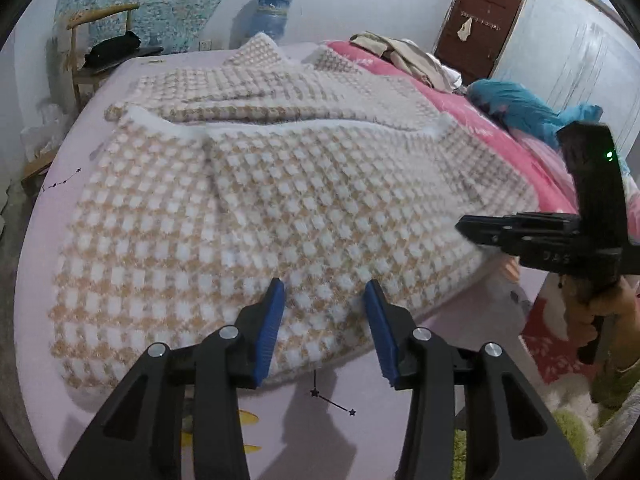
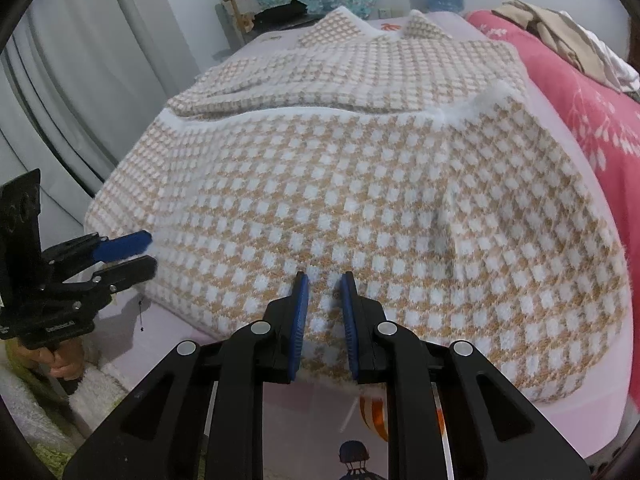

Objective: Fold large clothes

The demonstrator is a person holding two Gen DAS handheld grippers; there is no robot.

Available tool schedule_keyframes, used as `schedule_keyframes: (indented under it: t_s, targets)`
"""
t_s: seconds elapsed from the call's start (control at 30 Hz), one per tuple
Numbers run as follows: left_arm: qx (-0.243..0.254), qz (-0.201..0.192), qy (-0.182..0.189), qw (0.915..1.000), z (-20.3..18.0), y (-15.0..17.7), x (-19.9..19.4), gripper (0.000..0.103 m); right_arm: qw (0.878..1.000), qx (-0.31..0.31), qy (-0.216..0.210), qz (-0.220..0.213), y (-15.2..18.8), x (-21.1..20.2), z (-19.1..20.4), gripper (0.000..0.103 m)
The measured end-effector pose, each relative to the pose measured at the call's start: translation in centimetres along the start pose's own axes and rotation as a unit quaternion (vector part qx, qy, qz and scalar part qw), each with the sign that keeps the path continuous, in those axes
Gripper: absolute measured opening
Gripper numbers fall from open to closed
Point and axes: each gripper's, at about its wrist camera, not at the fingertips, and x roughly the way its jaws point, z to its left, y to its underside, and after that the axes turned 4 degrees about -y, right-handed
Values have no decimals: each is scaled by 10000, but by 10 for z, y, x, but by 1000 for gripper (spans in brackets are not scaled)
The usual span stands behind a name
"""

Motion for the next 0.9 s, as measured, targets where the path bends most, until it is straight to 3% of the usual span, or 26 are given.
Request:
schedule_keyframes:
  t_s: [0.17, 0.23, 0.3, 0.43, 0.5, 0.57, 0.67, 0.8, 0.9]
  targets:
    - [-6, -330, -295, 9990, 11, 0, -29, 42, 10000, -26, 26, 5, 0, -1, 1, 17]
    - [-219, -78, -585, 9980, 25, 2, -17, 42, 10000, -8, 10, -4, 0, 0, 1, 17]
    - [-391, -18, -489, 9980, 37, 4, -10, 41, 10000, -11, -4, -7, 0, 0, 0, 17]
    - [133, -178, -791, 9966, 23, 2, -21, 41, 10000, -26, 7, 9, 0, -1, -1, 17]
    - [176, -341, -854, 9956, 25, -2, -27, 45, 10000, -21, 2, 8, 0, 0, -1, 17]
    - [-127, -233, -888, 9957, 37, -4, -21, 45, 10000, -25, 2, 4, 0, 0, -1, 17]
    - [-659, -203, -571, 9960, 61, -3, -18, 45, 10000, -34, 9, 8, 0, 0, -1, 17]
    - [-382, -168, -826, 9957, 48, -6, -17, 45, 10000, 70, -33, 13, -3, -3, -1, 20]
    - [-386, -162, -861, 9954, 47, -5, -17, 45, 9993, -177, -225, -229, -6, -17, 16, 28]
